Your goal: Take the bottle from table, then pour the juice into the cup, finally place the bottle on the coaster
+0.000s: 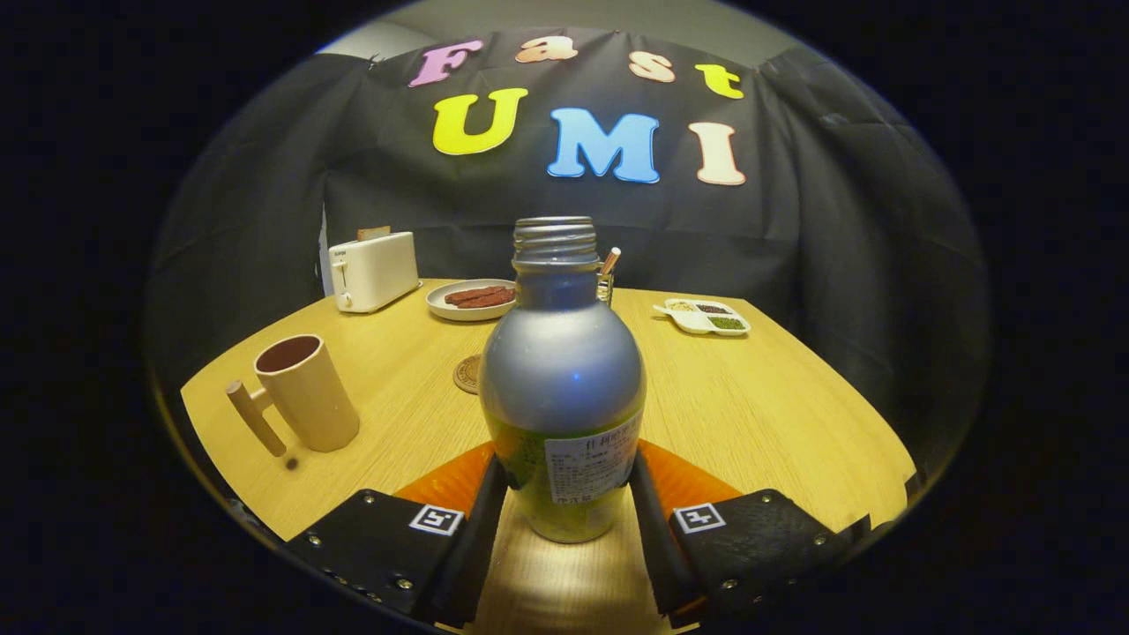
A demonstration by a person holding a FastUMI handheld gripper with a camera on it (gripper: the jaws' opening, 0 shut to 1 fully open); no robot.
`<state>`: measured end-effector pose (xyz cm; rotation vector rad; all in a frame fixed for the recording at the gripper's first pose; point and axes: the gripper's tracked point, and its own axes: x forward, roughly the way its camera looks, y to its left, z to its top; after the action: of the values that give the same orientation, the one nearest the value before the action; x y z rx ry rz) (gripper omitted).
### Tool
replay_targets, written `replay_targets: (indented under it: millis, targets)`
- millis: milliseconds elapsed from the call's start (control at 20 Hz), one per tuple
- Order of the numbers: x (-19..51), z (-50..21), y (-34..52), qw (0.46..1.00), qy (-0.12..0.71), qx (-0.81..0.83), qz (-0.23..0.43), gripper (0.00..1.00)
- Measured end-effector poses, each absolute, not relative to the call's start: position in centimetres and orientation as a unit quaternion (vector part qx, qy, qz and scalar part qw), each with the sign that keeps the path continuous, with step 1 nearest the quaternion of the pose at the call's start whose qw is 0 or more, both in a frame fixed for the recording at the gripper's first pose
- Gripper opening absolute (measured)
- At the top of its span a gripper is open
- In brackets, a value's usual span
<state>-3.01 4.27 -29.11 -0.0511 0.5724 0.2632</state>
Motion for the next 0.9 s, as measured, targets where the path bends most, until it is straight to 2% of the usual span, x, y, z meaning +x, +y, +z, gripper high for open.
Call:
replay_targets:
  millis: [900]
  targets:
    - [-0.9,-26.1,10.7,0.912,0.267,-0.243,0.195,0.72]
